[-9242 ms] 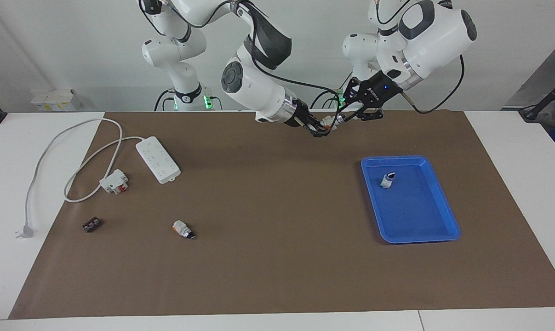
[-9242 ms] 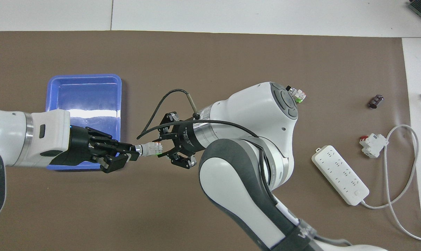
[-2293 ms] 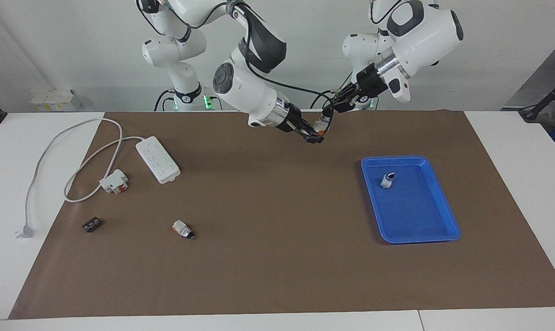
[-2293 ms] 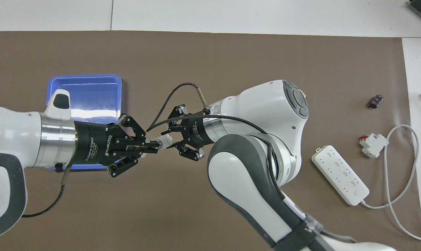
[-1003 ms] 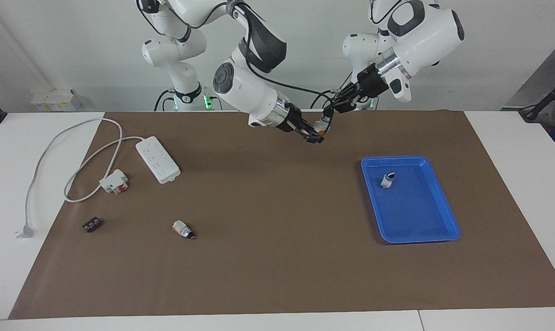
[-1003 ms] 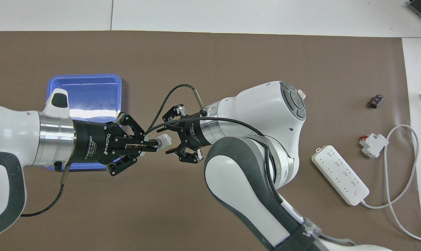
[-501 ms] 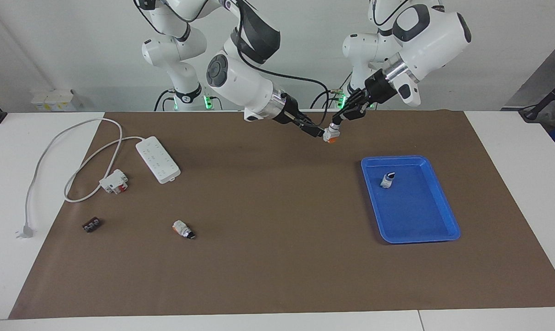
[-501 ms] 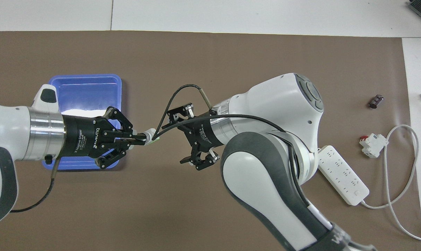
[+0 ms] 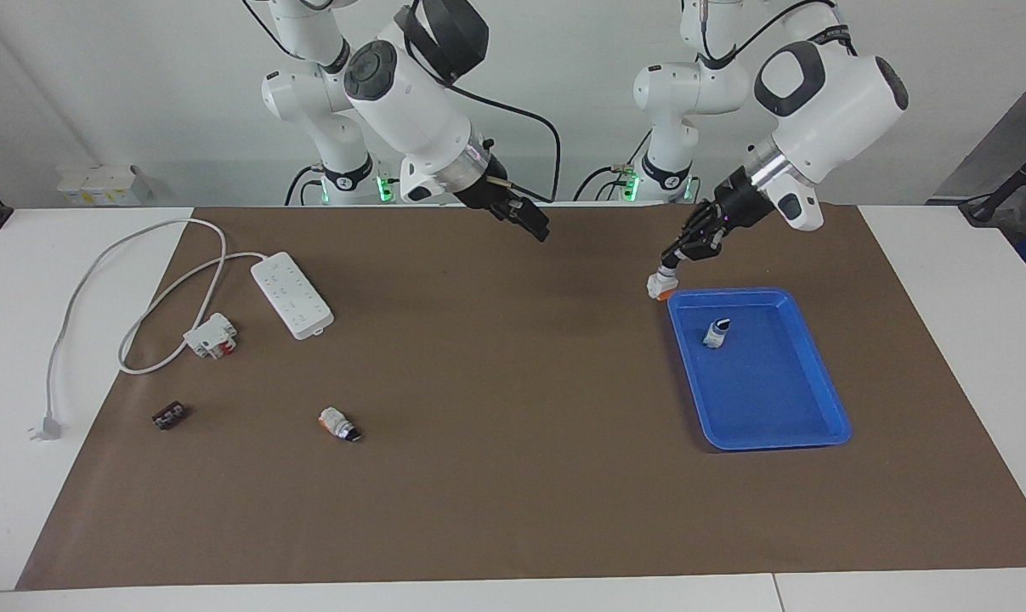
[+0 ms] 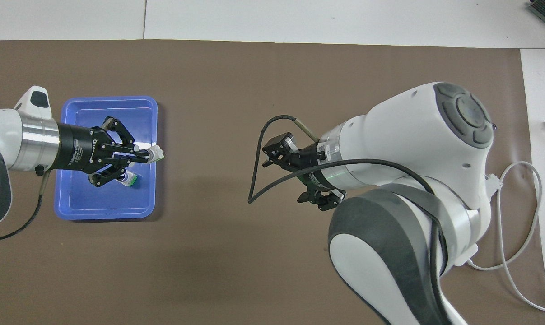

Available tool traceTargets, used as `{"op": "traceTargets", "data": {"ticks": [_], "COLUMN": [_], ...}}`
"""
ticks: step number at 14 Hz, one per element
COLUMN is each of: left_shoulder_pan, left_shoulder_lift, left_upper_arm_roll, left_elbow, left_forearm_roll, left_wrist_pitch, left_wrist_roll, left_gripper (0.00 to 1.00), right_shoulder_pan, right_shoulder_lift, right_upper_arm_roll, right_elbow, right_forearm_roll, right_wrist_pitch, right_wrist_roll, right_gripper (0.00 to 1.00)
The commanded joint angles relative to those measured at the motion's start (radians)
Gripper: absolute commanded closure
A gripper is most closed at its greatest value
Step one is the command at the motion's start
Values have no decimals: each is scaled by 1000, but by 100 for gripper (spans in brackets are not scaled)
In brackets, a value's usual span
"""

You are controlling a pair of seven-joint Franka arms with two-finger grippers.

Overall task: Turn and place switch with both arms
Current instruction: 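Lower the switch into the tray with the left gripper while the right gripper withdraws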

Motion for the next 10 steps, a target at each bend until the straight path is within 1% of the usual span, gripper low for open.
{"op": "traceTargets", "data": {"ticks": [1, 3, 4, 7, 8, 10], "left_shoulder_pan": [71, 117, 129, 174, 203, 246], "left_shoulder_lift": [135, 200, 240, 362, 384, 400], "left_upper_arm_roll": [-10, -12, -9, -13, -18, -18], "left_elbow": [128, 196, 238, 364, 383, 374], "left_forearm_roll": [54, 67, 73, 119, 122, 142], "left_wrist_pitch": [-22, -66, -109, -177, -204, -241], "left_wrist_roll": [90, 124, 129, 150, 196, 274], "left_gripper": [100, 100, 100, 100, 100, 100], "right_shoulder_pan": [-46, -91, -114, -184, -204, -217], "right_shoulder_lift": [-35, -55, -61, -77, -80, -83], "right_upper_arm_roll": [5, 7, 5, 4, 4, 2], "right_elbow": [-12, -10, -10, -6, 4, 33], "right_forearm_roll": [-167, -274, -299, -350, -367, -403], "right_wrist_pitch": [16, 12, 7, 0, -9, -74], "right_wrist_roll": [-121, -224, -270, -393, -424, -467], "right_gripper": [0, 0, 0, 0, 0, 0]}}
